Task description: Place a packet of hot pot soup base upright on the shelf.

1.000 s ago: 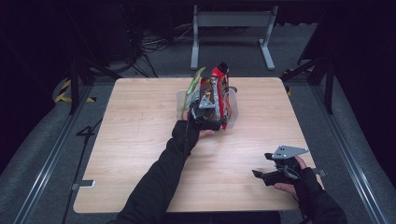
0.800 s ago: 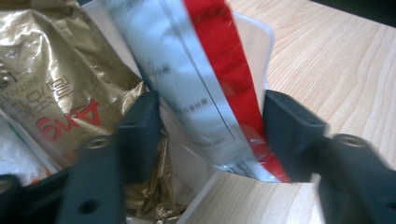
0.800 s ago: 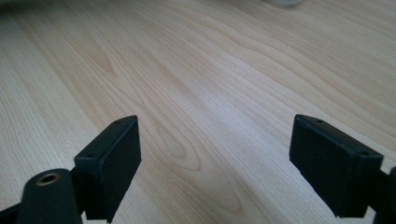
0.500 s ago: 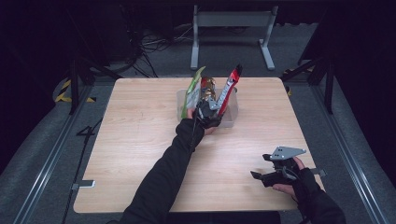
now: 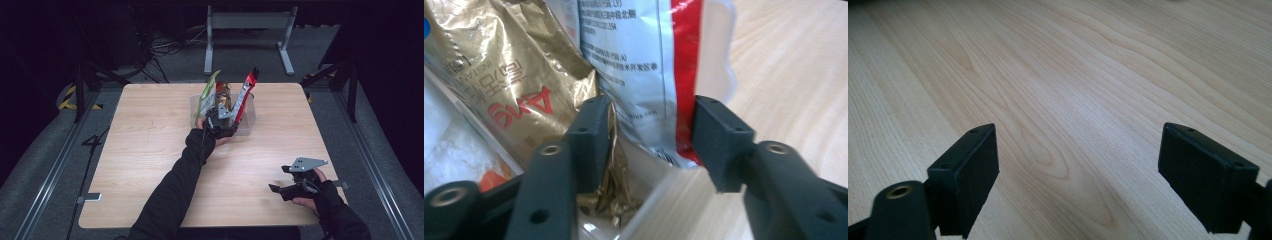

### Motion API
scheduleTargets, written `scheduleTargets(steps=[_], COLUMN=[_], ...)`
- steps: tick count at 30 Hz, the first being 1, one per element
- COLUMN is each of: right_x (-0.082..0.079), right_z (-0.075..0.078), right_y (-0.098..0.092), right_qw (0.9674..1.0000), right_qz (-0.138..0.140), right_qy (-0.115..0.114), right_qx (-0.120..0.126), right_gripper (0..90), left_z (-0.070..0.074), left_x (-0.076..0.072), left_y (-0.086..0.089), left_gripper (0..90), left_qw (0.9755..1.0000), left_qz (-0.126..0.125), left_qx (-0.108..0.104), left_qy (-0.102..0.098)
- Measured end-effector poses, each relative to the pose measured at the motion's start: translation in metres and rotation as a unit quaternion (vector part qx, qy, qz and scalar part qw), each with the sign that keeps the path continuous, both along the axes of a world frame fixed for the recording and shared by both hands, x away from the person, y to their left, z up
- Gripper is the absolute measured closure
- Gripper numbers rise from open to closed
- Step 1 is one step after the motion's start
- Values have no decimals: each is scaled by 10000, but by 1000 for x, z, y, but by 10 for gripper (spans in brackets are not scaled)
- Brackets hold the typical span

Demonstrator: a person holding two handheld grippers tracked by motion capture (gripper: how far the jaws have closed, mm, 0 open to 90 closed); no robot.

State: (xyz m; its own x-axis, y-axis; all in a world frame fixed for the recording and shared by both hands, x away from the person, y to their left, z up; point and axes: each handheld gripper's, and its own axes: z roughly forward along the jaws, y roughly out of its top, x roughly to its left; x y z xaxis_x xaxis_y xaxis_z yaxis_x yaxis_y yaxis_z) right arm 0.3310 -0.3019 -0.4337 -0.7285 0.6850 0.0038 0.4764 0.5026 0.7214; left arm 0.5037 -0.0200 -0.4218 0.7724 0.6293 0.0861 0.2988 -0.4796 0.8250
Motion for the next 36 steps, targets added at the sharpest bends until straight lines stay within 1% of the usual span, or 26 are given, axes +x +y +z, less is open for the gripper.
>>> scheduleTargets(steps=[1,3,4,5,7,8,10,11,12,14,15,16,17,18,19,20,21,22,23,24,26,28,29,30,33,36], right_x=[0,0,0,0,0,0,0,0,0,0,0,0,0,0,0,0,0,0,0,1,0,-1,-1,-1,-2,-2], right_z=[0,0,0,0,-1,-1,-2,-2,-2,-2,-1,-1,-1,-2,-2,-2,-1,-1,-1,-1,1,3,4,5,7,9], right_y=[-1,-1,0,0,2,2,3,3,3,3,3,2,2,2,1,1,1,1,1,1,0,-1,-2,-3,-5,-6], right_qw=[10000,10000,10000,10000,10000,10000,10000,10000,10000,10000,10000,10000,10000,10000,10000,10000,10000,10000,10000,10000,10000,9999,9999,9998,9995,9993], right_qz=[-17,-32,-24,-17,-1,23,61,61,50,52,48,37,37,19,13,13,8,8,0,-17,-36,-84,-87,-124,-199,-234], right_qy=[-1,7,0,4,13,24,45,53,54,52,53,58,58,54,54,54,41,41,37,23,-33,-106,-131,-165,-235,-303], right_qx=[-4,4,-6,-12,-26,-37,-55,-51,-23,-19,-12,-6,-6,-15,-15,-15,-25,-25,-29,-34,-33,-35,-28,-18,3,-16], right_gripper=[170,170,169,169,170,170,169,169,169,168,168,167,167,166,166,166,166,166,166,166,166,166,166,166,166,166], left_z=[0,1,0,-1,-3,-5,-6,-6,-7,-6,-5,-4,-4,-3,-2,-2,-1,1,3,6,11,14,16,16,18,19], left_x=[-1,-3,-4,-5,-5,-8,-8,-6,-6,-9,-9,-9,-9,-8,-9,-9,-11,-14,-16,-19,-25,-31,-34,-37,-44,-54], left_y=[0,-4,-6,-7,-9,-11,-12,-10,-9,-12,-12,-10,-10,-2,3,3,9,12,15,18,24,31,34,37,44,50], left_gripper=[572,590,597,618,643,651,671,671,671,673,672,664,660,638,588,540,535,535,512,470,440,413,400,362,312,274], left_qw=[10000,9996,9994,9995,9992,9986,9985,9991,9990,9976,9972,9978,9978,9992,9997,9997,9998,9997,9996,9995,9991,9988,9987,9987,9987,9984], left_qz=[-37,-24,-7,17,78,134,176,188,174,132,111,98,98,176,175,175,83,52,34,-40,-97,-177,-157,-168,-197,-294], left_qx=[39,249,298,311,348,441,436,327,331,578,631,559,559,263,50,50,-94,-108,-82,-123,-109,-194,-156,-143,-108,-35], left_qy=[-14,-126,-153,-107,-190,-266,-267,-211,-251,-360,-379,-351,-351,-246,-144,-144,-139,-209,-286,-303,-406,-418,-461,-454,-452,-491])
